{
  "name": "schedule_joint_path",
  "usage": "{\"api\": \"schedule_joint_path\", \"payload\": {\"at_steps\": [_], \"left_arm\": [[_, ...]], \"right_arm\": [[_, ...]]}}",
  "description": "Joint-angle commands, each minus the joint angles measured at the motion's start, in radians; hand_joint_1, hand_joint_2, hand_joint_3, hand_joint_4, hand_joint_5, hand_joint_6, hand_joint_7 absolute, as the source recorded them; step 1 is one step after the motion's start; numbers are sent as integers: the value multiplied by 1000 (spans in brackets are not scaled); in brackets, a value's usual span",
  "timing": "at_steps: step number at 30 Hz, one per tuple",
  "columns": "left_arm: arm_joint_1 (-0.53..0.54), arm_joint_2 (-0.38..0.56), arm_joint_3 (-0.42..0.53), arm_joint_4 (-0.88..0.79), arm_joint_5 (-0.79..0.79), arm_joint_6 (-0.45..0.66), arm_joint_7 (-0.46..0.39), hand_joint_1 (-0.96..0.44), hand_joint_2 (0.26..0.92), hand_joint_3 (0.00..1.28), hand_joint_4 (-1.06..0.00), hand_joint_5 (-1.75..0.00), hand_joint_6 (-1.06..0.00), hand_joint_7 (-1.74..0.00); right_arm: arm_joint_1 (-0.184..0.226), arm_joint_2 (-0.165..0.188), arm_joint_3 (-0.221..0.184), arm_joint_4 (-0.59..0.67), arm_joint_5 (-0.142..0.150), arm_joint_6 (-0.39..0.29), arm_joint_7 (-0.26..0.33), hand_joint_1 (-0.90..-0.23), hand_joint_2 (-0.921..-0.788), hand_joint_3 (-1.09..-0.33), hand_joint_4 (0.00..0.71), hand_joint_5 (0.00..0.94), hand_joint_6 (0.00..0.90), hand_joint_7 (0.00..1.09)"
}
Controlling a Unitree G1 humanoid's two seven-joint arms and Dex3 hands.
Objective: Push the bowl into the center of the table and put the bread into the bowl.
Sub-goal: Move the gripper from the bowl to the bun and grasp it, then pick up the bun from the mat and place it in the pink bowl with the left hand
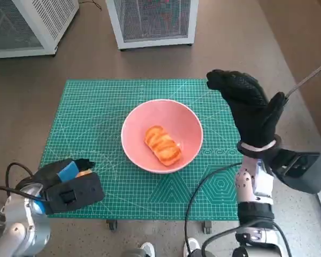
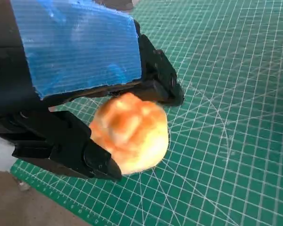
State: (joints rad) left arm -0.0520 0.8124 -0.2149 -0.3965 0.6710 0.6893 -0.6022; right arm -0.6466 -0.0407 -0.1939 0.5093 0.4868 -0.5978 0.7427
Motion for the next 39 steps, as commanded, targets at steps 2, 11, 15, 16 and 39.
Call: {"api": "schedule_joint_path", "payload": {"at_steps": [2,11,15,16,39], "left_arm": [[19,5,31,8,-2,-56,25,-13,917,79,-706,-1085,-602,-1110],[41,0,70,1,-11,-110,39,2,916,58,-714,-1146,-638,-1151],[42,-1,87,-13,-14,-116,30,2,917,56,-716,-1136,-638,-1163],[41,-2,95,-21,-16,-116,28,2,917,56,-716,-1134,-638,-1165],[-109,-3,200,-173,-48,-112,-19,3,919,49,-731,-1103,-628,-1186]], "right_arm": [[19,-9,-1,9,-3,7,8,-601,-921,-651,227,0,321,17],[23,-4,3,3,-6,7,3,-600,-921,-649,228,1,322,18],[21,-4,0,9,-2,9,5,-600,-921,-647,228,1,322,18],[21,-4,0,10,-1,10,4,-600,-921,-647,228,1,322,18],[21,-2,-5,17,-6,-1,-5,-604,-921,-644,229,1,323,18]]}}
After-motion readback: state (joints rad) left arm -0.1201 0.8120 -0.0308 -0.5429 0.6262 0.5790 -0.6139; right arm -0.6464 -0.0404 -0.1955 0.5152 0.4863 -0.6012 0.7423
